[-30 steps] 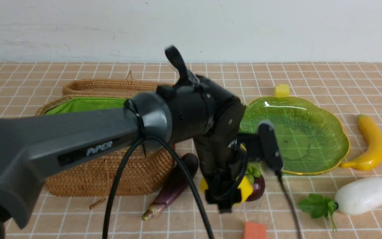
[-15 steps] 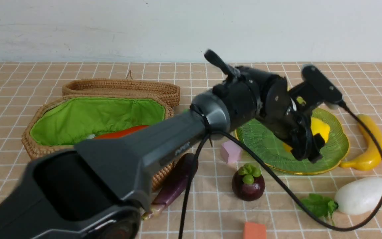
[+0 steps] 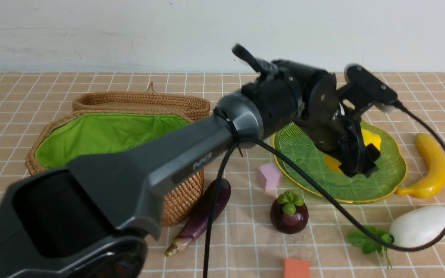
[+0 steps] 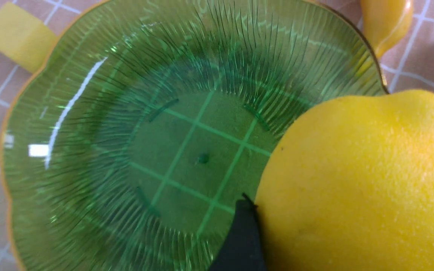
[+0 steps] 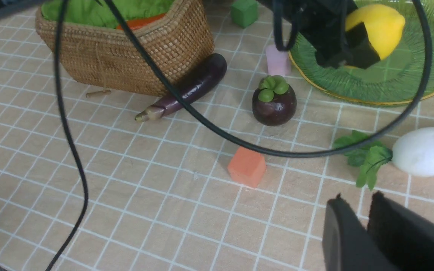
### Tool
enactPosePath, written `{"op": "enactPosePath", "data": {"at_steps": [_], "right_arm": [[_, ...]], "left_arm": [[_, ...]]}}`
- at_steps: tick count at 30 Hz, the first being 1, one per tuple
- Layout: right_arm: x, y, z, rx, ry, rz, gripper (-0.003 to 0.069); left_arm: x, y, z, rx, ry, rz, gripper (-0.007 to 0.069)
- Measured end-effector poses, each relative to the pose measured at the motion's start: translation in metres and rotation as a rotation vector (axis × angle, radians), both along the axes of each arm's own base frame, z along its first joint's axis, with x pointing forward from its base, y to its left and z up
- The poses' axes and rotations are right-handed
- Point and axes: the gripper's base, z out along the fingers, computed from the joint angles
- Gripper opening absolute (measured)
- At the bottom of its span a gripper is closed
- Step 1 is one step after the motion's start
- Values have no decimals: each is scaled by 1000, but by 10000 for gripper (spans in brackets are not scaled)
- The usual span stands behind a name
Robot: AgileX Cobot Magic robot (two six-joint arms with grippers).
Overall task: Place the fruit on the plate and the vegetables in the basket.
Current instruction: Grab a lemon with your left arm and place it on the plate on the right
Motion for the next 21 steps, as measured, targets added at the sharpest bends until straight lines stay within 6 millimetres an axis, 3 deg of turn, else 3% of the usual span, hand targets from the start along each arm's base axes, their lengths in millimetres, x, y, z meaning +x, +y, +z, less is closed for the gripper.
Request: {"op": "enactPosePath", "data": {"at_steps": [1, 2, 4, 7, 9, 10, 12, 13, 17, 21], "right_arm": [[0, 0, 0, -7, -4, 5, 129], [0, 0, 0, -12, -8, 8, 129], [1, 0, 1, -25, -25, 13, 129], [1, -1, 2, -30, -44, 11, 132], [1, -1, 2, -30, -44, 12, 134], [1, 0, 2, -31, -42, 12, 134], [1, 0, 1, -33, -37, 15, 135], [0, 0, 0, -37, -25, 20, 136], [-1, 0, -1, -42, -8, 27, 137], [-1, 0, -1, -43, -8, 26, 133]], "left_arm": [[-6, 6, 21, -10, -8, -1, 612], [-8, 8, 27, -16, -13, -1, 610], [-13, 14, 60, -86, -78, 6, 594], [-9, 11, 67, -155, -143, 19, 578], [-3, 5, 58, -181, -170, 25, 578], [6, -2, 40, -188, -179, 33, 578], [11, -6, 27, -188, -184, 39, 578], [19, -9, 7, -173, -178, 46, 580], [33, -14, -38, -127, -161, 58, 647], [37, -15, -44, -150, -184, 67, 671]]}}
